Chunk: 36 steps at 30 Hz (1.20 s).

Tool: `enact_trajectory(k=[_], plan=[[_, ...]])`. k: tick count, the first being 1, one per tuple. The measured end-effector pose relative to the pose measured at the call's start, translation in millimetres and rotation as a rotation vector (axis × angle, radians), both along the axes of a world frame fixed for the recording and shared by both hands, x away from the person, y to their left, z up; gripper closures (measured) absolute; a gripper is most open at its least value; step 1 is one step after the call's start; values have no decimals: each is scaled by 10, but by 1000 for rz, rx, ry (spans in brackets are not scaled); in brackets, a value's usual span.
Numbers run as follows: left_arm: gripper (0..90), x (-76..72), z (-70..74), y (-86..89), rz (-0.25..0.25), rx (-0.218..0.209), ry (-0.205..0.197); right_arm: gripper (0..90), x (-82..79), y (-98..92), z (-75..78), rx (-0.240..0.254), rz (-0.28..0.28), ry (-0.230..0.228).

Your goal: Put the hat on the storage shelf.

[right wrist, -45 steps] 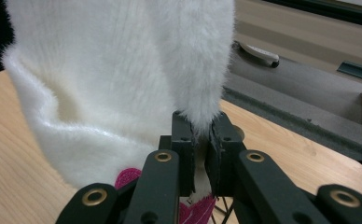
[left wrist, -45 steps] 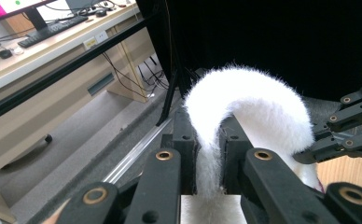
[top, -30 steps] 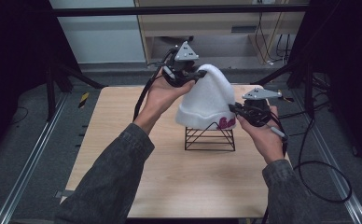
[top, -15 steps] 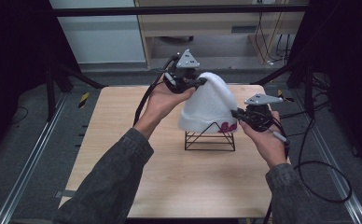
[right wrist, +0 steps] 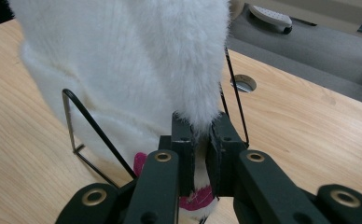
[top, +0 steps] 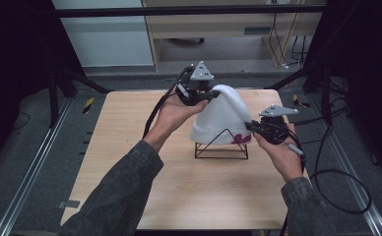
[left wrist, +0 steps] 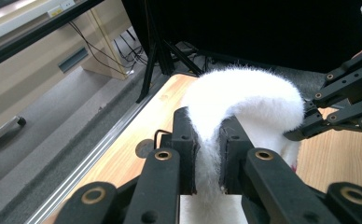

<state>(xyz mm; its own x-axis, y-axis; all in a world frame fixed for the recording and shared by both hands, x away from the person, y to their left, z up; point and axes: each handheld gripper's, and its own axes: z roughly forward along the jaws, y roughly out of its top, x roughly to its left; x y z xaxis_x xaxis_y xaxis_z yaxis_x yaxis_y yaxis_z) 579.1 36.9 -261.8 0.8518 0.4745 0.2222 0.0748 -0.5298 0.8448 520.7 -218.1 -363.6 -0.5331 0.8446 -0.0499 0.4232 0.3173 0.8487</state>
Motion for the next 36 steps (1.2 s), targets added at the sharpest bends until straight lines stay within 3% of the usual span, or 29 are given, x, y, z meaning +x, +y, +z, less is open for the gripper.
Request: enact_trajectory(k=[36], plan=[[792, -102, -352, -87, -29, 57, 55, 784, -17, -29, -336, -18, -16, 79]])
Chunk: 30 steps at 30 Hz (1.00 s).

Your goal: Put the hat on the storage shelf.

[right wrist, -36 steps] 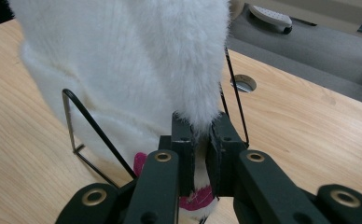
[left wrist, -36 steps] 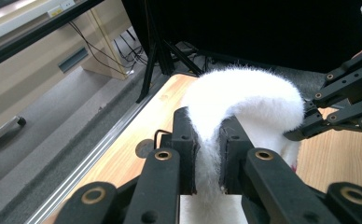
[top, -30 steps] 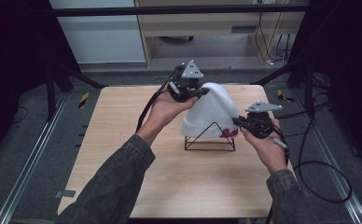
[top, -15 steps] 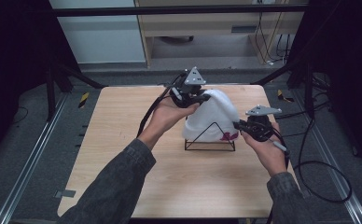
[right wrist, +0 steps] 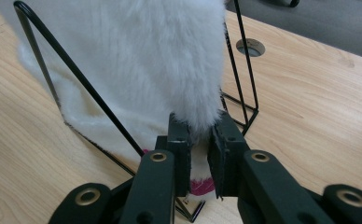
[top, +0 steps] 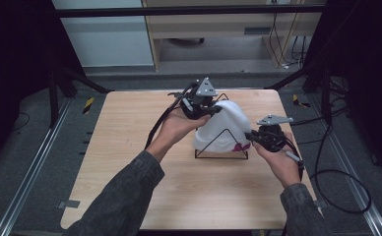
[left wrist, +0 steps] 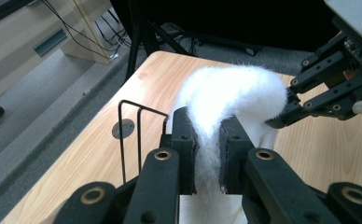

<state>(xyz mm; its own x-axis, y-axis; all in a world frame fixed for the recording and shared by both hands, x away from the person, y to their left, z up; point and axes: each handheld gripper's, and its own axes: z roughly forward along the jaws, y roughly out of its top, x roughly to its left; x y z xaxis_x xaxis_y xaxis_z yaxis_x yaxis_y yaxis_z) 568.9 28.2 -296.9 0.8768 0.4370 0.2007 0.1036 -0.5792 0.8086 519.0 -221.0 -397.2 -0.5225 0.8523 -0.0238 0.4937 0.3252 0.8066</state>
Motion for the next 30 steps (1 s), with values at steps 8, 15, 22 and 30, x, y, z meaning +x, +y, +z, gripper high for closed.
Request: enact_trajectory(k=[8, 15, 22, 30], plan=[[778, -11, -139, -54, -3, 24, 41, 708, -83, 0, -82, 9, -16, 17], [700, -47, -168, -71, 19, 22, 59, 658, -256, -24, -19, 19, -31, -13], [528, -136, -58, -46, 21, -36, 2, 595, -406, -45, 66, 53, -43, -74], [391, -214, -25, -6, 25, -22, -7, 543, -438, -17, 71, 46, -40, -63]])
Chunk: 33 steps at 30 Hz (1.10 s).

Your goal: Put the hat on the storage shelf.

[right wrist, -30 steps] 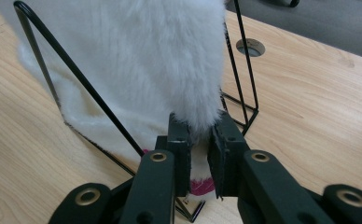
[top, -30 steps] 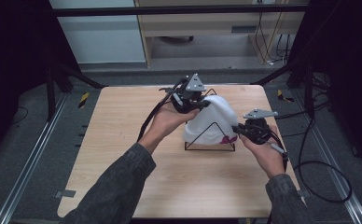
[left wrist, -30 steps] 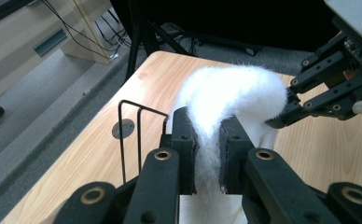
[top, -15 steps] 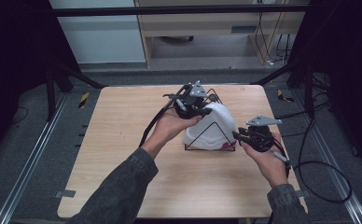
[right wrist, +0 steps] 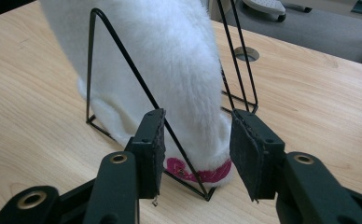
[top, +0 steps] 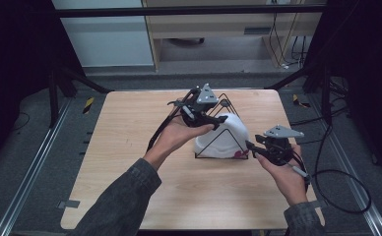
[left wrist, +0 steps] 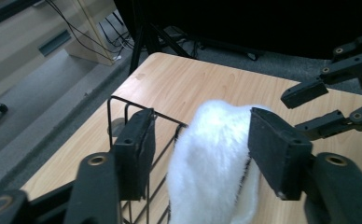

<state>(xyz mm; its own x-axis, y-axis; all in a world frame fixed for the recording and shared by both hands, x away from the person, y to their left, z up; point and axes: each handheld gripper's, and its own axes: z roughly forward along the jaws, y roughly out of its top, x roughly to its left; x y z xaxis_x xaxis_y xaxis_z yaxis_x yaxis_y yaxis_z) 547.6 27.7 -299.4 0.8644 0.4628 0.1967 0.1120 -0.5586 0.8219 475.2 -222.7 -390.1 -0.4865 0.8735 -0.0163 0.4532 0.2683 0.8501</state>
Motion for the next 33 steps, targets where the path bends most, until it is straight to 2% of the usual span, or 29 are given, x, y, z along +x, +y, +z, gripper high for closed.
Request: enact_trajectory(k=[6, 10, 15, 18, 20, 22, 23, 27, 33], plan=[[328, -19, 6, 20, -1, -3, 1, 507, -13, -7, 13, -3, -5, -2], [261, -45, 21, 28, 5, -28, -3, 475, -25, -10, 25, -1, -9, -6], [157, -94, 31, 21, -15, -27, 12, 423, -44, 12, 64, 1, -9, -18], [123, -140, 36, 37, -10, -21, 4, 375, -57, 28, 102, -1, -8, -28], [101, -169, 41, 70, -9, -31, 13, 333, -78, 39, 134, 4, -17, -37], [81, -206, 37, 98, -11, -24, 22, 271, -105, 55, 164, 3, -23, -58], [73, -230, 32, 113, -14, -22, 24, 234, -117, 66, 178, 5, -26, -55], [57, -347, 6, 200, -21, -14, 14, 174, -193, 137, 235, 3, -40, -70], [50, -522, -24, 427, -21, -7, -4, 113, -307, 292, 284, -14, 4, -85]])
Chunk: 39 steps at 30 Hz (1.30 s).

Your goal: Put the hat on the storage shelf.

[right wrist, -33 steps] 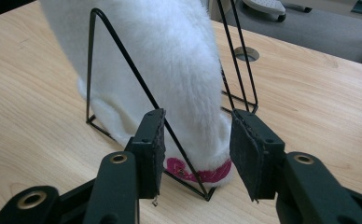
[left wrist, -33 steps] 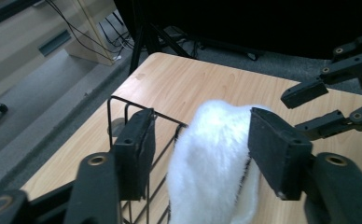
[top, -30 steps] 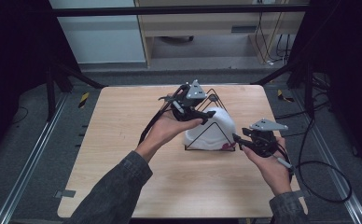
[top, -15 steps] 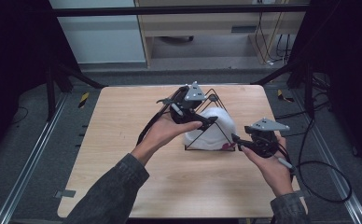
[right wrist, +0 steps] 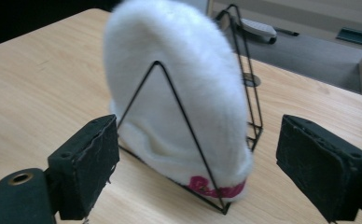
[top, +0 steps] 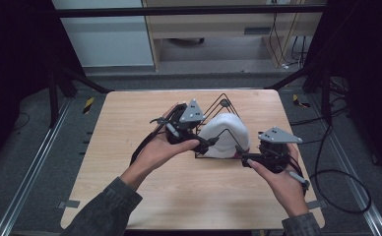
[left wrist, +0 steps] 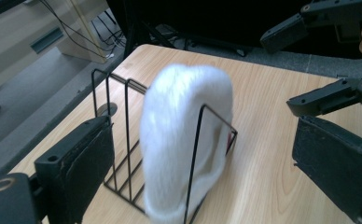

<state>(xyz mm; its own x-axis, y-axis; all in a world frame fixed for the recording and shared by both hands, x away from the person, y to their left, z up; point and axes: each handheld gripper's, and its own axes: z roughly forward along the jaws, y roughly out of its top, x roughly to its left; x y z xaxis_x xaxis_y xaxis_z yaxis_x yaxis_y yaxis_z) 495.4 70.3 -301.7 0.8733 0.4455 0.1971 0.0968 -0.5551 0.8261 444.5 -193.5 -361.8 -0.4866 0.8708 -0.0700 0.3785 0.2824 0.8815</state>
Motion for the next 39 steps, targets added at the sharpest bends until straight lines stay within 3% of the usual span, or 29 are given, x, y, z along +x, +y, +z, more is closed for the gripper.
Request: enact_trajectory(k=[9, 14, 17, 25, 27, 30, 35, 39], plan=[[48, -203, -33, 410, 31, -7, -13, 93, -128, 186, 14, -32, 62, -10], [46, -346, -115, 692, 57, 14, -23, 77, -210, 316, -26, -52, 104, -7], [44, -419, -197, 881, 82, 53, -35, 70, -233, 394, -59, -74, 126, 1], [45, -562, -500, 1358, 141, 46, 19, 72, -297, 584, -219, -110, 197, 32], [44, -586, -584, 1451, 140, 32, 35, 118, -307, 647, -277, -117, 222, 51], [43, -605, -724, 1582, 148, 18, 61, 116, -307, 728, -396, -124, 259, 88], [44, -592, -972, 1756, 196, 36, 114, 125, -274, 811, -577, -129, 275, 135], [42, -564, -1121, 1853, 233, 25, 154, 136, -251, 838, -675, -131, 278, 156]])
